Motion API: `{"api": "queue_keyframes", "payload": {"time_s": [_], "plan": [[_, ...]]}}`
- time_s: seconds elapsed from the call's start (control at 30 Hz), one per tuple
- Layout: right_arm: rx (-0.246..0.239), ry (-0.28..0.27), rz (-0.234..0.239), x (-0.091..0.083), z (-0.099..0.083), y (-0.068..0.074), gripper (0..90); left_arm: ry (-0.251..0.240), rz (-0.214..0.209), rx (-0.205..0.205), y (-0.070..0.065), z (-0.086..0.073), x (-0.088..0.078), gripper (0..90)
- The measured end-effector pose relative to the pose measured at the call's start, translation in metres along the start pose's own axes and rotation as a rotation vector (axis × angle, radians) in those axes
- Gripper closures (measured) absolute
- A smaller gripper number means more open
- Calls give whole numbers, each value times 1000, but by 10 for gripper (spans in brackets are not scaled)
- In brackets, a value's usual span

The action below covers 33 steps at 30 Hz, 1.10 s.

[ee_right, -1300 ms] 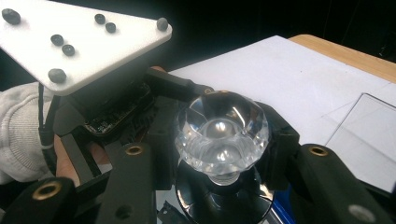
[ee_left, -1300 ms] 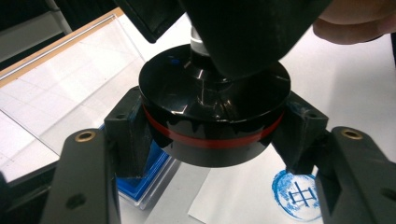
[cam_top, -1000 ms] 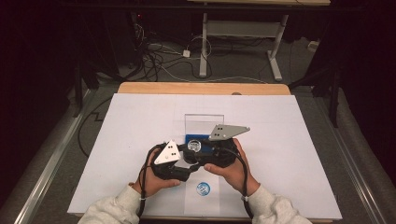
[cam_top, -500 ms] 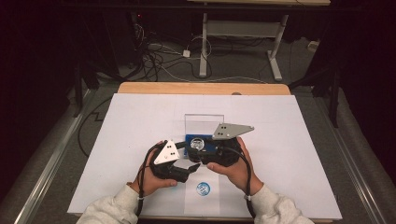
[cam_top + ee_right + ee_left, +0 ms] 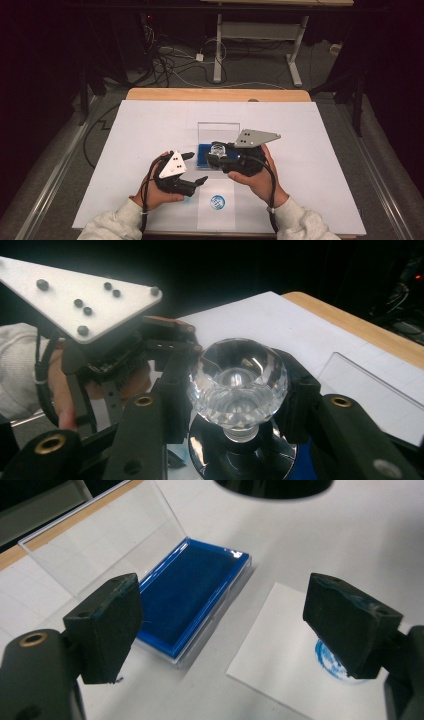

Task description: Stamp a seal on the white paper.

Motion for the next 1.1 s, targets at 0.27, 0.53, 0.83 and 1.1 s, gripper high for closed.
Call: {"api": "queue_keyframes", "payload": {"time_s": [0.27,0.53,0.83,1.1], "plan": [[-13,-2,-28,-10,1,-6,564,8,1,5,4,-14,-13,160],[-20,-6,-55,-20,3,-12,565,21,50,4,10,-26,-30,160],[-36,-2,-80,-25,4,-17,564,40,83,-18,15,-47,-48,160],[-35,0,-98,-29,2,-23,564,63,100,-24,16,-61,-58,160]]}}
Point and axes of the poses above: each handheld gripper's, and its own axes: x roughly forward along the jaws, z roughly out of its top, y roughly to its left, the point moved 9 cm from there along x, roughly forward along the jaws, and after that the axes turned 8 degrees about x, right-handed, at the moved point
